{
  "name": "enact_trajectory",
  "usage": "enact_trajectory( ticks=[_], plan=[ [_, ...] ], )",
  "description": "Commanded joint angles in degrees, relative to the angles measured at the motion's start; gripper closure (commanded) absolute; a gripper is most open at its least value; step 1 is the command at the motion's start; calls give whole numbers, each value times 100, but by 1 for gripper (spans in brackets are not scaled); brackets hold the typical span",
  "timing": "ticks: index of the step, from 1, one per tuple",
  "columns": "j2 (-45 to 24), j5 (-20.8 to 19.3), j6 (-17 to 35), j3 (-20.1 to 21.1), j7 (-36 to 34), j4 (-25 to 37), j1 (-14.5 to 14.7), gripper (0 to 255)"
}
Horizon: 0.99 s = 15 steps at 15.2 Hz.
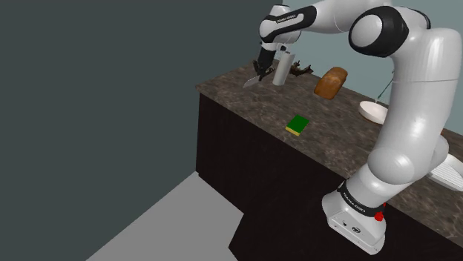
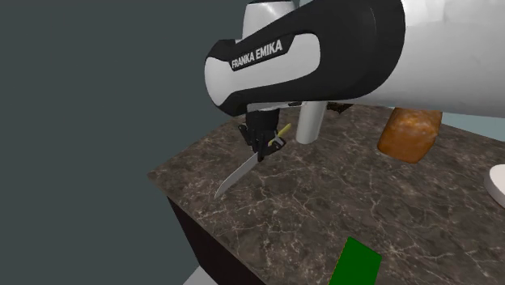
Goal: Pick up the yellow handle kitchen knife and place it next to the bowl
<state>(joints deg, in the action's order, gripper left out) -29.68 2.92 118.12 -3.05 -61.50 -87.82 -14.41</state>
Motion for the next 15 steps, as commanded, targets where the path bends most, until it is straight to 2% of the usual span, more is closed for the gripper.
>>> enact_trajectory(
  ticks=[1, 8, 15],
  plan=[
    [42, -5, -142, -2, -6, 98, 0, 255],
    [177, -18, -536, -8, -20, 357, 0, 255],
    [1132, 20, -55, -215, 682, -1097, -446, 255]
  ],
)
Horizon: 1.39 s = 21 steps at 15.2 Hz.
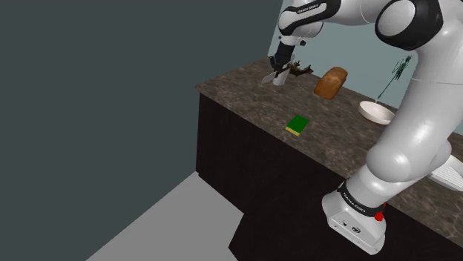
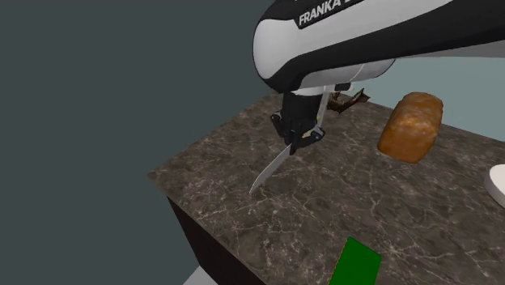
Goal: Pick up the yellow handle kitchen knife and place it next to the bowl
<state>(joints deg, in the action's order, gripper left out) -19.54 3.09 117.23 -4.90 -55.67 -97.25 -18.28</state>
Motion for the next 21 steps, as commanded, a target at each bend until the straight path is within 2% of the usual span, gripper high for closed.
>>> enact_trajectory(
  ticks=[1, 11, 21],
  plan=[
    [232, 7, 84, -66, 206, -321, -124, 255],
    [1115, 6, 409, -519, 1355, -1557, -789, 255],
    [1529, -23, 505, -1102, 2635, -2098, -1490, 255]
  ],
)
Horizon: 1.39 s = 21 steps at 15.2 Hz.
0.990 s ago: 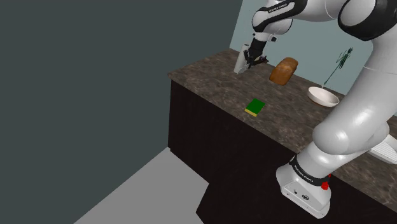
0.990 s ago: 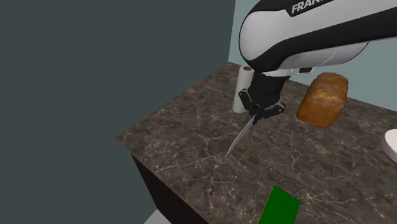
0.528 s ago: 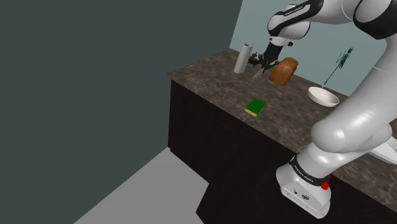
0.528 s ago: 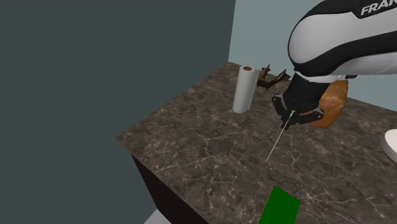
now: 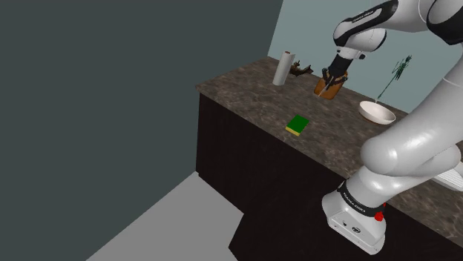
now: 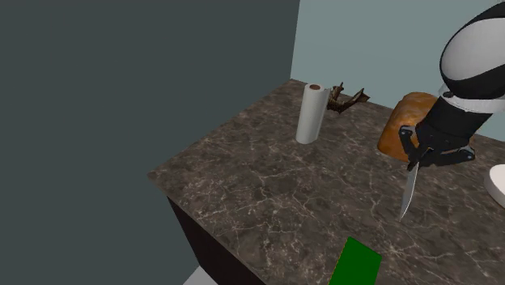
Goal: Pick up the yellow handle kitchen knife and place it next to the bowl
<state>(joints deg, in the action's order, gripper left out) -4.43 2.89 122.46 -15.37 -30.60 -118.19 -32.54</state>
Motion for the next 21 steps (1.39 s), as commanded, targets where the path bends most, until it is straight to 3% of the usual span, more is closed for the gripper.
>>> enact_trajectory(
  ticks=[1, 10, 21],
  plan=[
    [32, -2, -18, -117, 262, -22, -136, 255],
    [-95, 93, -86, -687, 1557, 121, -818, 255],
    [-537, 339, 688, -648, 1737, -252, -858, 255]
  ],
)
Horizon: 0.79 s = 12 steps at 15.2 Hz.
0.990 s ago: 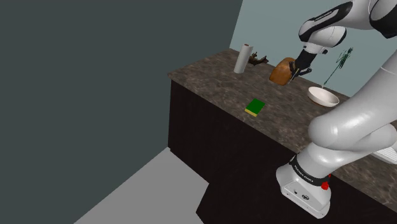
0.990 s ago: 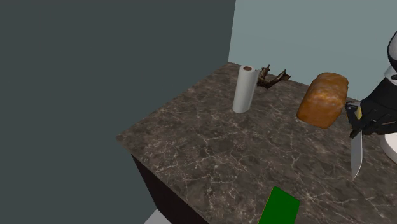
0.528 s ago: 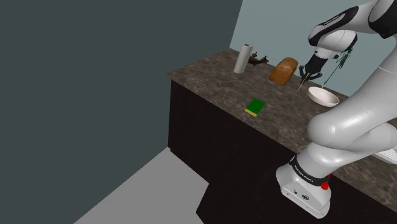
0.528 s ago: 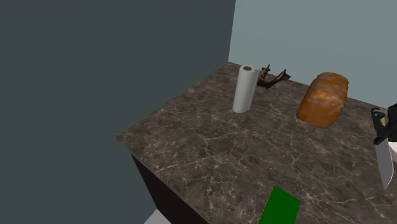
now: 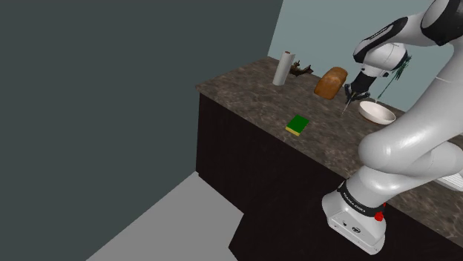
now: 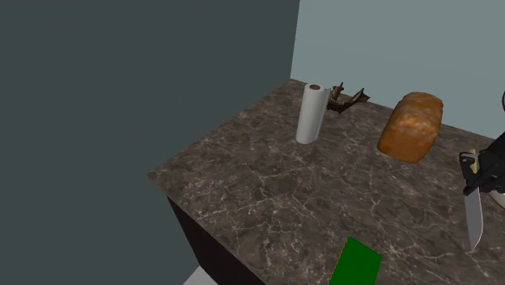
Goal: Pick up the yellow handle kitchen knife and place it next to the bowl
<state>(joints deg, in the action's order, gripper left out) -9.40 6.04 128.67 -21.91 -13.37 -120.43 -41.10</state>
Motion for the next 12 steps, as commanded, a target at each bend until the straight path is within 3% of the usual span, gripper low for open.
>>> enact_trajectory(
  ticks=[1, 12],
  plan=[
    [-86, 51, 135, 12, 34, -54, -8, 255],
    [-650, 395, 851, 125, 279, -255, -92, 255]
  ],
)
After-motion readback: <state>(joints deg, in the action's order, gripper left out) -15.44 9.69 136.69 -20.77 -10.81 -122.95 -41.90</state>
